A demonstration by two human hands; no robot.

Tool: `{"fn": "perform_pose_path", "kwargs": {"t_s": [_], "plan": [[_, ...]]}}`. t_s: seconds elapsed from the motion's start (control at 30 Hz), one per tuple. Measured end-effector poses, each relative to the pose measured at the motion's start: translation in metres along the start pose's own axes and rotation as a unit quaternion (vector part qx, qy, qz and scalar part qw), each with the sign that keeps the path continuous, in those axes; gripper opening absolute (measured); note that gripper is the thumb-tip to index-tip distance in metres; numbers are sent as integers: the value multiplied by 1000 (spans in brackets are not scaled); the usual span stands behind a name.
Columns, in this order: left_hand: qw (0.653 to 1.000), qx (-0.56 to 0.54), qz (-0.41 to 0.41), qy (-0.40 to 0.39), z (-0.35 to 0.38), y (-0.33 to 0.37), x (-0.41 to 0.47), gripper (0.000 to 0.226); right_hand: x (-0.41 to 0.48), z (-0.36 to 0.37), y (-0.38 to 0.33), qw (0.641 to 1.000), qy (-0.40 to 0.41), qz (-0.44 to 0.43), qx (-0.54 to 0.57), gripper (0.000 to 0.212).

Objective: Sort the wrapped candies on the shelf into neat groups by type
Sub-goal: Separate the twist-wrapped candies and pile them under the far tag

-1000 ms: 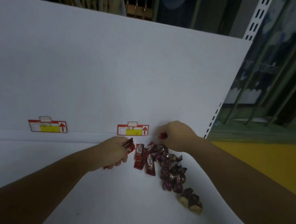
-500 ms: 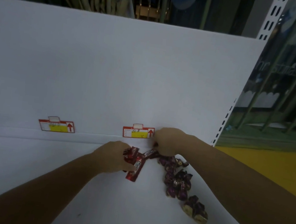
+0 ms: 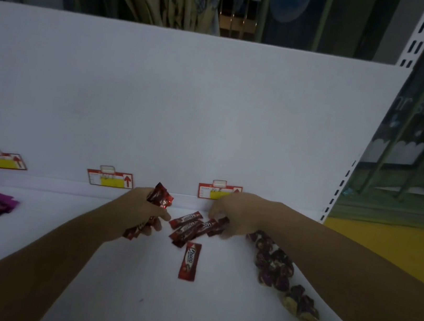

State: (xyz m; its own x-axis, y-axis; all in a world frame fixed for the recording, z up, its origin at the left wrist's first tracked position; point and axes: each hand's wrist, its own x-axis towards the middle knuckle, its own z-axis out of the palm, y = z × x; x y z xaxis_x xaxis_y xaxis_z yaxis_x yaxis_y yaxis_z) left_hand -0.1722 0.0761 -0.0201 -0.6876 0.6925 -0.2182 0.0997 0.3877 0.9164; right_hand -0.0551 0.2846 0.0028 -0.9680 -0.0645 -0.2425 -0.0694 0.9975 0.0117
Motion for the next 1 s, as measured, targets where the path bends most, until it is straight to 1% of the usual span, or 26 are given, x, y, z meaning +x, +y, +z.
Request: {"fn": "perform_pose_path", "kwargs": {"t_s": [0.07,0.17,0.23,0.33,0.43,0.57,0.7,0.83,0.9,1.0], "plan": [[999,-43,3,2,-2,-4,-4,9,3,5,1,999,-7,18,26,47],[997,-71,-10,-4,-7,-9,-7,10,6,10,-1,997,-14,41,70,41],[997,-79,-15,-3,-10,-11,-8,9,9,11,-3,995,-4,49,87,33],[999,-51,-12,8,-12,-13,-8,8,11,10,-6,993,7,53,106,30],[999,-43,-6,17,-16,-13,-7,7,12,12,-8,991,17,54,120,22],[1000,-17,10,21,-20,-12,-5,4,10,12,-9,983,81,67,150,19],[999,20,8,28,-20,-12,-2,4,9,15,-10,983,110,67,130,19],[999,20,10,36,-29,-16,-2,1,5,13,-12,976,179,58,110,23],[999,13,14,38,-34,-18,-3,6,7,13,-20,979,170,24,107,23],[999,5,15,38,-39,-21,-5,6,18,15,-37,989,135,-26,60,28]]}}
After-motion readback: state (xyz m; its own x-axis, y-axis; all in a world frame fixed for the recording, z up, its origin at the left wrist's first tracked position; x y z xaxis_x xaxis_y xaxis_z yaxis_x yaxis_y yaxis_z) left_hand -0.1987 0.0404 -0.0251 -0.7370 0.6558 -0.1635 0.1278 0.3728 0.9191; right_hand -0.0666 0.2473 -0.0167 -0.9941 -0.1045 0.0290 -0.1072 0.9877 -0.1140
